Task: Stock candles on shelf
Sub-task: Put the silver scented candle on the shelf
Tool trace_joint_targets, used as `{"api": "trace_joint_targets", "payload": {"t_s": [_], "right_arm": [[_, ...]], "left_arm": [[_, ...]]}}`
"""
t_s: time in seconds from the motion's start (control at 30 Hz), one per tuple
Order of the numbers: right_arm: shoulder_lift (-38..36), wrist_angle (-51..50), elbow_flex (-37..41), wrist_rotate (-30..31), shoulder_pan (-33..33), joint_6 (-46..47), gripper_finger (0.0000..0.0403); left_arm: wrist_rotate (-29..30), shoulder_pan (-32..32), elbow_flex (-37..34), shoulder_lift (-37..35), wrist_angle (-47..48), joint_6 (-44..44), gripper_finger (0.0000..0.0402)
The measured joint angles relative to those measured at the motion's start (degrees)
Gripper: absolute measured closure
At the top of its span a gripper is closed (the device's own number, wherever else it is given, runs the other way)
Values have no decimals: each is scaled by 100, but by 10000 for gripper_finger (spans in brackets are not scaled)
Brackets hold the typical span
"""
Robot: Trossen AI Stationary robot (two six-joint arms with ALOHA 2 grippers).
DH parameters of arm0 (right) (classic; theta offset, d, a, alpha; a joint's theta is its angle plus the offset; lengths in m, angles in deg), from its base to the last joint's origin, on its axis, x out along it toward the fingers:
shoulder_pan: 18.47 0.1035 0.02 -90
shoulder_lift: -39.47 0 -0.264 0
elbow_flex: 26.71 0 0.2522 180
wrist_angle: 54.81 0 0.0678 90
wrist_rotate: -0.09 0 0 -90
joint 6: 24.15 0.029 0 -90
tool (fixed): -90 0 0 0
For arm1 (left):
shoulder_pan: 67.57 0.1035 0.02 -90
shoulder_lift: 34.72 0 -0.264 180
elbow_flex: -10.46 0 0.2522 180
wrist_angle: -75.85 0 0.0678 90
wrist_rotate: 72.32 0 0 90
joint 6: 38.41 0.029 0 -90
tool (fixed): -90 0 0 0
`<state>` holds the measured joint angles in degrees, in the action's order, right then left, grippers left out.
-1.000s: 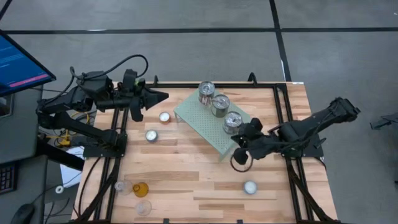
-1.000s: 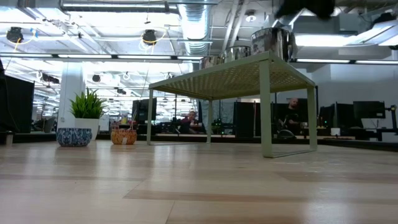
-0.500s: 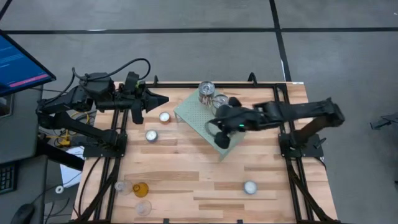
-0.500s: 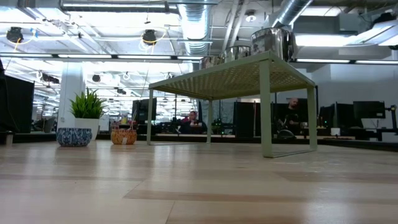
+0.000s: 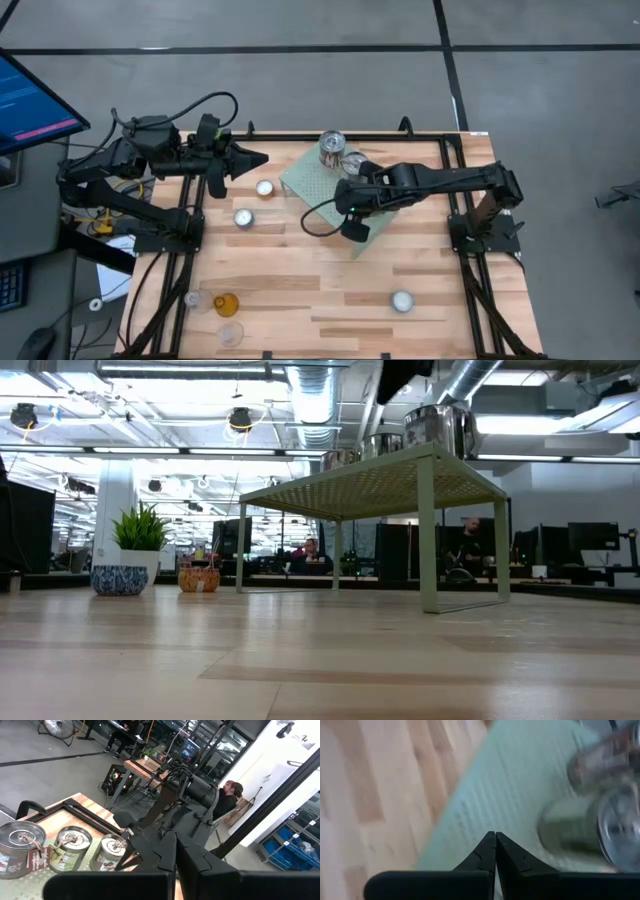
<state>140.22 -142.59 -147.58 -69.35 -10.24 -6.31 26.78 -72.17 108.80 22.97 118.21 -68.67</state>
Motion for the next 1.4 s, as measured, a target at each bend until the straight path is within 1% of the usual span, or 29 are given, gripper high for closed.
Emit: {"api": "trace_joint_targets", "payload": {"t_s": [0.43, 0.6, 0.77, 1.4], "right_arm": [[-7, -1120, -7, 186, -59, 309, 403], [-9, -1189, -7, 197, -136, 325, 403], [-9, -1639, -5, 203, -245, 470, 403], [-22, -1602, 37, 229, -291, 471, 403]], "left_arm": [[1, 0, 0, 0, -3, 0, 395], [2, 0, 0, 0, -7, -2, 397], [2, 0, 0, 0, -6, -22, 395], [-83, 0, 2, 0, -7, -22, 395]]}}
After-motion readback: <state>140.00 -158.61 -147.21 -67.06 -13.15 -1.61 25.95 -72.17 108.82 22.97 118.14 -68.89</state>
